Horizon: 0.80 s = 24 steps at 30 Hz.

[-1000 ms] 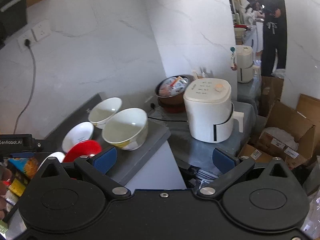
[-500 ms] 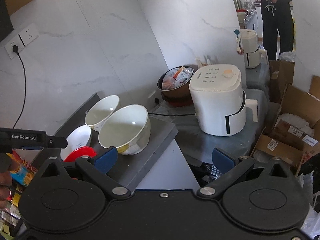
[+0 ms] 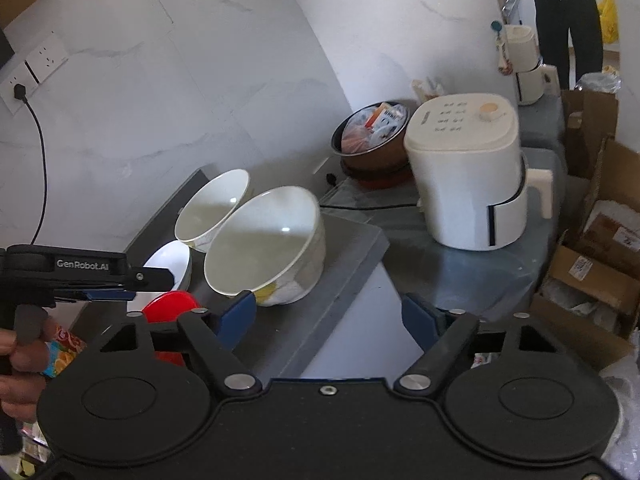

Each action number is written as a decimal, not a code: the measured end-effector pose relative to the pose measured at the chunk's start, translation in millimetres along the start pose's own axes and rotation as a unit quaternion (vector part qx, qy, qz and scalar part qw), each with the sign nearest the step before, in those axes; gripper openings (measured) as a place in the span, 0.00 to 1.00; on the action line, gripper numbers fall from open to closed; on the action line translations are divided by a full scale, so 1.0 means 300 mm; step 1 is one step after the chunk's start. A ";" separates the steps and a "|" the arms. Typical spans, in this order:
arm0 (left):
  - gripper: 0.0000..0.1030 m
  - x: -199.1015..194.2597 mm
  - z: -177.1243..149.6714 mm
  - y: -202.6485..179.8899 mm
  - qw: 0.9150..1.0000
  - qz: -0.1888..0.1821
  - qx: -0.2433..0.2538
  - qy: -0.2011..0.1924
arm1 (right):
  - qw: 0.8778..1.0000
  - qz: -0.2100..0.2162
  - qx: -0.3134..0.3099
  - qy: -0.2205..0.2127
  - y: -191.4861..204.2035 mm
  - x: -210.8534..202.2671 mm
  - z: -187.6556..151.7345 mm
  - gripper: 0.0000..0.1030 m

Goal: Organize plates and bowls
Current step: 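Move both grippers together toward the large plain white bowl, then close both grippers on the rim of the large plain white bowl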

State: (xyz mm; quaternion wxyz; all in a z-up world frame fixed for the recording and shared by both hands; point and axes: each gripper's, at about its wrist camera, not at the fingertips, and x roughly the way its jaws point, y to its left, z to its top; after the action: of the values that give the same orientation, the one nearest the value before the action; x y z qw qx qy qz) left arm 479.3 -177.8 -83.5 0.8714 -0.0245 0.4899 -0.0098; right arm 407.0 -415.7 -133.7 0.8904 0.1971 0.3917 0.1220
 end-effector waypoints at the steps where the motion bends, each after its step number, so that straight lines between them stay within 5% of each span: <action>1: 0.57 0.013 0.006 0.012 1.000 -0.003 -0.006 0.001 | 1.000 0.004 0.003 0.004 0.005 0.018 0.003 0.72; 13: 0.47 0.178 0.087 0.094 0.999 -0.028 -0.027 0.017 | 0.999 0.005 0.037 0.023 0.049 0.219 0.039 0.61; 24: 0.32 0.338 0.149 0.091 0.998 -0.035 -0.027 0.047 | 0.996 -0.037 0.067 0.054 0.051 0.377 0.083 0.48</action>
State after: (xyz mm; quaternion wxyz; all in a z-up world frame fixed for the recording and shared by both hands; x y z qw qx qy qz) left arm 569.9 -153.2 -148.4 0.8453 -0.0647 0.5296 -0.0282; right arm 499.7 -366.4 -185.2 0.8567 0.2346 0.4535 0.0731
